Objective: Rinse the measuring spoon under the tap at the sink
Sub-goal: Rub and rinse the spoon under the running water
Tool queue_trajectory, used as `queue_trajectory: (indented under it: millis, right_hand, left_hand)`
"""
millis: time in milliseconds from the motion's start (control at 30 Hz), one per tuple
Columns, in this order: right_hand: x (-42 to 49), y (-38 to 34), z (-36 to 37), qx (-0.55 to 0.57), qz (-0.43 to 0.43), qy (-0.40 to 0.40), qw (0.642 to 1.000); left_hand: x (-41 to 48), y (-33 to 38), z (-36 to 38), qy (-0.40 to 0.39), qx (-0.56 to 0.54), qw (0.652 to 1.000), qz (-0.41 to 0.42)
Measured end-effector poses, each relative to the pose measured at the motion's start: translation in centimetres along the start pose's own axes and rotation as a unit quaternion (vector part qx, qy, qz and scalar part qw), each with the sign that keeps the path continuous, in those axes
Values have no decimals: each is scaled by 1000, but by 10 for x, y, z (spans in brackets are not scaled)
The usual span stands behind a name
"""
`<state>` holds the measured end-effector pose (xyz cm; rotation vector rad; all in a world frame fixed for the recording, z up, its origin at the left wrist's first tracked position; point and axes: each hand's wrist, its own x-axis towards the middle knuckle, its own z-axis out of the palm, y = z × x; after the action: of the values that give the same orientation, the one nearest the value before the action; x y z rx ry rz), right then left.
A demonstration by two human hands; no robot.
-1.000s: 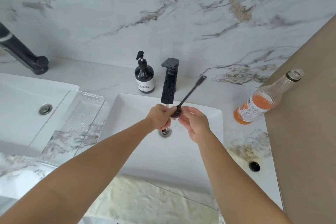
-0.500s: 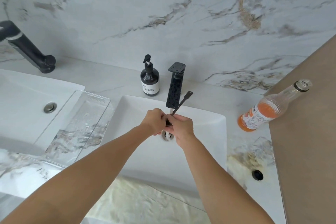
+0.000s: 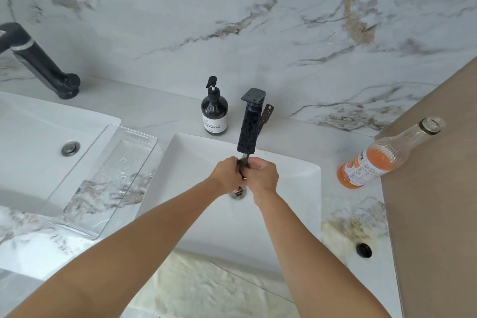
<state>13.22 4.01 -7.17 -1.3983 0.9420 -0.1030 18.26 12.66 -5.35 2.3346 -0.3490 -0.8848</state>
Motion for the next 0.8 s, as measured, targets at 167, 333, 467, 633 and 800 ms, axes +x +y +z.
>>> queue_trajectory:
  millis: [167, 333, 467, 633, 800]
  right_hand:
    - [-2, -1, -7, 41, 80, -88, 992]
    - [-1, -3, -10, 42, 131, -140, 981]
    - [1, -7, -3, -82, 69, -104, 989]
    - [0, -7, 12, 250, 210, -157, 932]
    - [6, -18, 17, 275, 209, -96, 934]
  left_hand:
    - [-1, -3, -1, -58, -98, 993, -22]
    - [-14, -18, -2, -78, -119, 990, 6]
    - [-21, -21, 2, -57, -237, 970, -17]
    - [-27, -27, 1, 36, -167, 985, 2]
    - [-40, -23, -5, 78, -73, 993, 47]
